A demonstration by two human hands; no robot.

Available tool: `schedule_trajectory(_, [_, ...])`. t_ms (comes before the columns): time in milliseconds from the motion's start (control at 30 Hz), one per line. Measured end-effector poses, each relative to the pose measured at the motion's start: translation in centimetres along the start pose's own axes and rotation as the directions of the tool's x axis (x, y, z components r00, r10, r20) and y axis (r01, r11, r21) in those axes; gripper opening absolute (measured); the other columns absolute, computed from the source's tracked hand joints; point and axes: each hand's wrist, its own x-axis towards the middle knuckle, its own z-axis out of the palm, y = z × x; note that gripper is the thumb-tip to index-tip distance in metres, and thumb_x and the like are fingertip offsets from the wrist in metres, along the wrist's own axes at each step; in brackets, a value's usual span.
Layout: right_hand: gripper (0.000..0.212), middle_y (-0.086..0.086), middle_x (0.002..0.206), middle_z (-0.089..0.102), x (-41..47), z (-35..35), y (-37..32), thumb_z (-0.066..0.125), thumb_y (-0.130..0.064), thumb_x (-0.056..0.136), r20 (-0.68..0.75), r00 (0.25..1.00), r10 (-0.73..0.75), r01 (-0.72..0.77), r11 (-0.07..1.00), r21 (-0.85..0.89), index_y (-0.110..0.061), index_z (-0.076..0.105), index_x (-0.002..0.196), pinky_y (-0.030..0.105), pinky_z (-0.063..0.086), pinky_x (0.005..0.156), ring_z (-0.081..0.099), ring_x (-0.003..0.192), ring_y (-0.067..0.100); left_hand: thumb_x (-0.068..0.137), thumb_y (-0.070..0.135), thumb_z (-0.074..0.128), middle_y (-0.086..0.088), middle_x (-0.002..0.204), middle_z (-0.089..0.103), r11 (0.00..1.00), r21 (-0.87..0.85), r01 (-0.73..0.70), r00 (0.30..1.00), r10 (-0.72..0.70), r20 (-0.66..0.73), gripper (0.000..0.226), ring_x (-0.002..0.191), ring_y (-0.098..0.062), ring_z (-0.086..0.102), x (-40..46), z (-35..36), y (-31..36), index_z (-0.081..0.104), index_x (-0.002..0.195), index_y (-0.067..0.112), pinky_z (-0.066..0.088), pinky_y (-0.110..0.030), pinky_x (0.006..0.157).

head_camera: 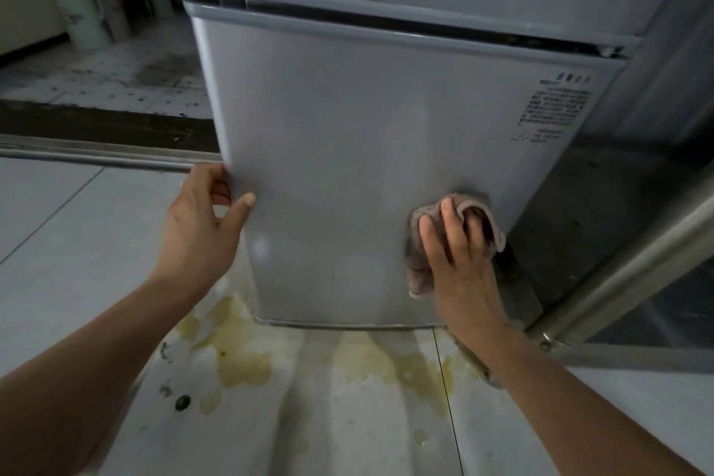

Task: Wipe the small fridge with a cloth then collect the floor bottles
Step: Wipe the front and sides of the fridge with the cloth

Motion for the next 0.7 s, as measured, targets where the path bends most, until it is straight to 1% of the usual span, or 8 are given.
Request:
schedule_trajectory(100, [0.054,0.014,0.150,0.022,4.0,-1.8,1.2,0.043,-0.007,0.094,-0.169,0.983,-0.067,0.077,0.996,0.054,-0.007,0.024,0.145,0.039,0.013,0.118,0.018,0.138,0.032,0.089,0.028,0.057,-0.001,0.106,0.058,1.000,-0.008,0.010,1.000,-0.010,0.003,0.028,0.095,-0.017,0.056,0.2,-0.1,-0.2,0.047,0.114,0.017,0.047,-0.034,0.078])
schedule_trajectory(267, [0.044,0.024,0.147,0.016,8.0,-1.4,-2.6,0.033,-0.005,0.099,-0.307,0.946,0.105,-0.046,0.980,0.195,0.000,0.022,0.141,0.051,0.011,0.117,0.012,0.140,0.044,0.087,0.029,0.059,-0.002,0.106,0.059,0.999,-0.040,-0.010,1.000,0.010,0.002,0.028,0.093,-0.017,0.057,0.6,0.2,-1.1,0.048,0.111,0.019,0.048,-0.035,0.079])
schedule_trajectory(367, [0.045,0.019,0.149,0.030,5.7,0.3,-5.0,0.044,-0.004,0.092,-0.193,0.969,-0.157,0.186,0.973,0.140,-0.004,0.037,0.137,0.051,0.028,0.111,0.023,0.137,0.038,0.087,0.031,0.059,0.001,0.105,0.058,0.998,-0.056,-0.030,1.000,0.030,-0.001,0.028,0.092,-0.015,0.057,0.7,0.3,-1.6,0.048,0.111,0.021,0.049,-0.034,0.078])
schedule_trajectory(433, [0.051,0.011,0.141,0.047,4.6,0.9,-5.9,0.053,-0.008,0.079,-0.053,0.923,-0.380,0.384,0.915,0.126,-0.009,0.055,0.131,0.049,0.049,0.092,0.044,0.128,0.030,0.087,0.030,0.059,0.002,0.106,0.058,0.998,-0.059,-0.036,0.999,0.036,-0.004,0.028,0.090,-0.014,0.056,0.8,0.5,-1.7,0.048,0.111,0.020,0.047,-0.031,0.076])
schedule_trajectory(467, [0.053,0.008,0.136,0.052,4.4,0.8,-6.0,0.057,-0.006,0.074,0.029,0.899,-0.437,0.430,0.894,0.127,-0.010,0.060,0.127,0.048,0.054,0.081,0.053,0.123,0.027,0.087,0.029,0.059,0.003,0.106,0.057,0.997,-0.061,-0.042,0.999,0.042,-0.003,0.028,0.089,-0.012,0.056,0.8,0.5,-1.7,0.048,0.111,0.020,0.045,-0.028,0.075])
schedule_trajectory(533, [0.058,0.005,0.134,0.056,4.5,0.3,-5.7,0.067,-0.004,0.067,0.135,0.854,-0.502,0.485,0.863,0.138,-0.011,0.061,0.125,0.047,0.055,0.076,0.059,0.117,0.023,0.088,0.026,0.059,0.007,0.104,0.055,0.997,-0.055,-0.060,0.998,0.060,0.004,0.027,0.086,-0.009,0.054,0.8,0.3,-1.8,0.048,0.111,0.020,0.041,-0.020,0.071])
schedule_trajectory(633, [0.048,0.001,0.143,0.047,6.6,-1.0,-3.5,0.049,-0.006,0.086,0.025,0.820,-0.572,0.566,0.816,0.113,-0.016,0.053,0.134,0.044,0.053,0.087,0.055,0.122,0.022,0.087,0.018,0.060,0.006,0.108,0.056,0.997,-0.022,-0.079,0.994,0.080,0.073,0.030,0.091,-0.010,0.055,0.6,-0.2,-2.4,0.050,0.116,0.021,0.047,-0.026,0.077])
schedule_trajectory(700, [0.043,0.000,0.149,0.037,8.9,-1.8,-2.6,0.039,-0.006,0.097,-0.105,0.855,-0.508,0.511,0.859,0.010,-0.020,0.046,0.137,0.041,0.038,0.103,0.045,0.127,0.022,0.086,0.015,0.062,0.003,0.112,0.058,0.996,0.024,-0.090,0.986,0.086,0.142,0.035,0.096,-0.013,0.057,0.5,-0.5,-3.0,0.051,0.119,0.019,0.051,-0.032,0.082])
